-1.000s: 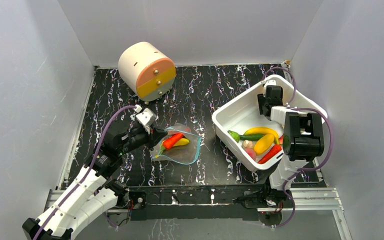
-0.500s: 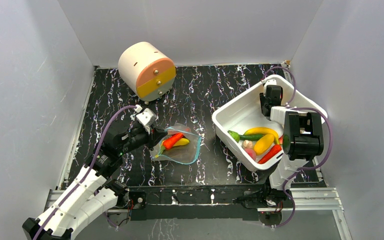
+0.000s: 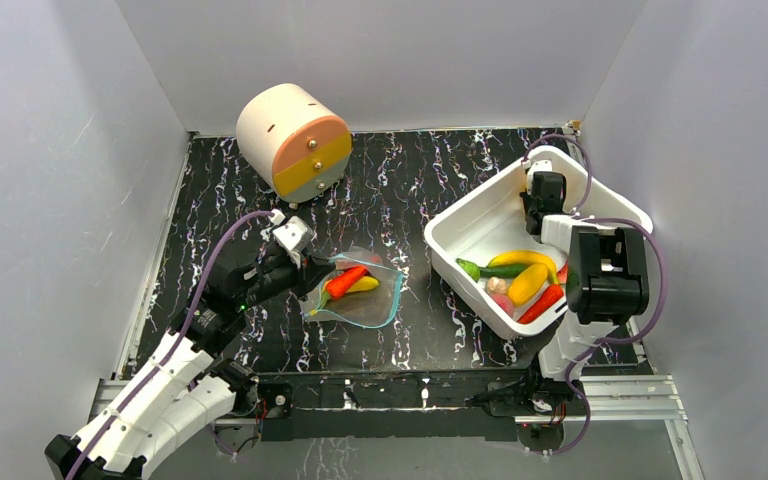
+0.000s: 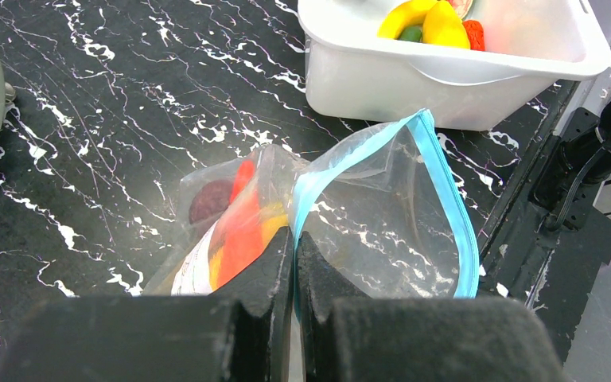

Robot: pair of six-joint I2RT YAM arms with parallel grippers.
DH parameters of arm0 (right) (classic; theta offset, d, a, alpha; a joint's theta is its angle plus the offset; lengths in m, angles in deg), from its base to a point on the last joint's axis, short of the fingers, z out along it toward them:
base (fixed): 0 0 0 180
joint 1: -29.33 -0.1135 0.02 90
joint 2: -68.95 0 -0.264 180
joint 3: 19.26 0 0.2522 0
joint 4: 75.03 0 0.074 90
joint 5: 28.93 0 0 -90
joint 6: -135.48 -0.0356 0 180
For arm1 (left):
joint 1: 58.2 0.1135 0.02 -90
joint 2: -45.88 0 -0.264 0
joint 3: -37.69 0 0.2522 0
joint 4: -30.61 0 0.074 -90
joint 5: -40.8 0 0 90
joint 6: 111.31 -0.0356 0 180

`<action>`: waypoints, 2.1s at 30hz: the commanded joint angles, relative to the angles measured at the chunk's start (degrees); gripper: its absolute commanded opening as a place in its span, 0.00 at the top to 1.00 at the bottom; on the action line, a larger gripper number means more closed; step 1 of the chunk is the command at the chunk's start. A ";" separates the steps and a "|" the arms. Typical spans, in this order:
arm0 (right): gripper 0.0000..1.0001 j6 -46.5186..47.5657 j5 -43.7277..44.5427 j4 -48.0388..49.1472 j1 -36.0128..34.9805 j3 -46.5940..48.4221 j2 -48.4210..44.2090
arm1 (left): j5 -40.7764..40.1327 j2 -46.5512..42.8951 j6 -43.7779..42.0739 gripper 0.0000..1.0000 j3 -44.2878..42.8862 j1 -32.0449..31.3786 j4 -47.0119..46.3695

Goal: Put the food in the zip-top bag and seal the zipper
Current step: Pick up the fake vegetable from the bin.

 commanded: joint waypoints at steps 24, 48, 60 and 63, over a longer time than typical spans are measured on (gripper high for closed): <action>1.00 -4.92 -6.78 -17.86 -1.12 0.45 -25.76 | 1.20 1.17 1.32 1.00 0.06 0.10 -1.95; 1.00 -0.68 -15.09 -30.42 -25.64 12.36 -41.71 | -9.81 11.55 9.83 1.00 -8.59 0.16 -1.57; 1.00 -4.49 -26.22 -30.52 -49.00 10.15 -43.09 | -11.49 13.81 9.11 1.00 -12.29 0.09 -0.73; 1.00 -6.63 -26.97 -27.53 -53.51 8.23 -43.14 | -11.28 13.61 9.19 1.00 -12.44 0.12 -0.54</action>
